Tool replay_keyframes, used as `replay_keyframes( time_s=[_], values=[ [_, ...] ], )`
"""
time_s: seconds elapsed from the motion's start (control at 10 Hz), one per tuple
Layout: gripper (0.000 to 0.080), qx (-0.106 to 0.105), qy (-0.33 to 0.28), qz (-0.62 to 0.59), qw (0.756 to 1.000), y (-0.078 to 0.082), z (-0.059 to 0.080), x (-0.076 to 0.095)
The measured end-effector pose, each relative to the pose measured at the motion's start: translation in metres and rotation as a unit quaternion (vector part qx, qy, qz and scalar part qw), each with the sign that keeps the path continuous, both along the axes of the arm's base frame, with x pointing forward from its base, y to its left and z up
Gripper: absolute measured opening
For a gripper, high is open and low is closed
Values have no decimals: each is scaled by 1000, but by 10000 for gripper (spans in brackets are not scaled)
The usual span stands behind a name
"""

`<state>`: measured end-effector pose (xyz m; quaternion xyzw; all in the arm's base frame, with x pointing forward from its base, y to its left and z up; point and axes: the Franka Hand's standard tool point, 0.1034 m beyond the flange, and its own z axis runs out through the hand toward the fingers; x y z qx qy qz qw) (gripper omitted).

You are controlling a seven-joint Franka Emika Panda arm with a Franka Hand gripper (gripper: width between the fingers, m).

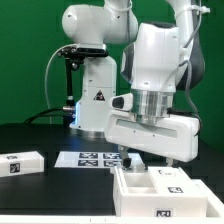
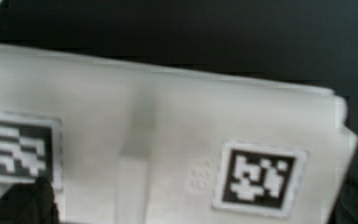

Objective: Assemble cabinet

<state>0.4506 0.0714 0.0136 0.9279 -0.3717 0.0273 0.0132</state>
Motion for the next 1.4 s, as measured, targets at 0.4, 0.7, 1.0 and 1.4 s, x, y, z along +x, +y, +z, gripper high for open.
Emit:
replay_keyframes(
  time_s=[0.4,0.7,1.0,1.4],
  values=[
    [684,0,1,9,1000,0,-1,1],
    [346,-1,2,16,1000,0,-1,1],
    [64,-1,-2,31,1000,1,1,3],
    [64,-5,-33,169,985,-2,25,7]
  ],
)
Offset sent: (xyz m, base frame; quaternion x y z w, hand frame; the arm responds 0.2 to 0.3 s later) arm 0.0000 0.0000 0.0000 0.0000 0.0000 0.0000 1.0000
